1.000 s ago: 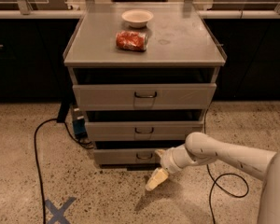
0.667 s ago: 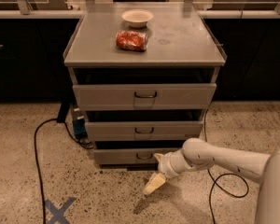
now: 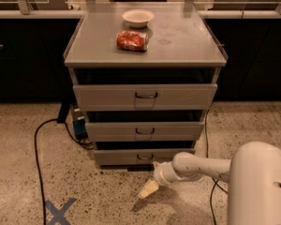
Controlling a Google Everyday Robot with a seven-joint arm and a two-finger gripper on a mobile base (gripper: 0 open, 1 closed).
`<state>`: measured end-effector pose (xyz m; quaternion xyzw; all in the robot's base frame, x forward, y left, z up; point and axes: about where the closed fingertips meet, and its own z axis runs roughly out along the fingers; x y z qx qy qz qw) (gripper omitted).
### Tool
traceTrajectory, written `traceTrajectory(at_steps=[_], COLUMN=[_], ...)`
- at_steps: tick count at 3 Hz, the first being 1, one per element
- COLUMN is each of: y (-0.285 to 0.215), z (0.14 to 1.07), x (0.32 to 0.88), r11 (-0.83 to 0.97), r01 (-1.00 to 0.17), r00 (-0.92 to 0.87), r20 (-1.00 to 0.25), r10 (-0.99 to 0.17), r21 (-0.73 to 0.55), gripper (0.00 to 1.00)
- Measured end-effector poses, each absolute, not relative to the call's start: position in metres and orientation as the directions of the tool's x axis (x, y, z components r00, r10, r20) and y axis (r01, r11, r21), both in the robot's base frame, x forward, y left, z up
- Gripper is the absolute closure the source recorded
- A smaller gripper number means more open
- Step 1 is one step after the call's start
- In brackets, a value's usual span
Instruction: Open bottom drawer
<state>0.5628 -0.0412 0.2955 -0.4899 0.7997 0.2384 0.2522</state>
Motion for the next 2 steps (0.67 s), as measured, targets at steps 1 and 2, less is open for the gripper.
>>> traceTrajectory(at_steps=[1,2], y=[-0.044,-0.060], z=[0.252,0.229], x=[0.597,0.639], r11=[0.496,0.562], r01=[-0.864,-0.827], r00=[-0.431,-0.450], r20=[-0.633,-0.628], r10=[-0.643,-0.636], r21=[0.085,0.023], gripper=[0.00,0.00])
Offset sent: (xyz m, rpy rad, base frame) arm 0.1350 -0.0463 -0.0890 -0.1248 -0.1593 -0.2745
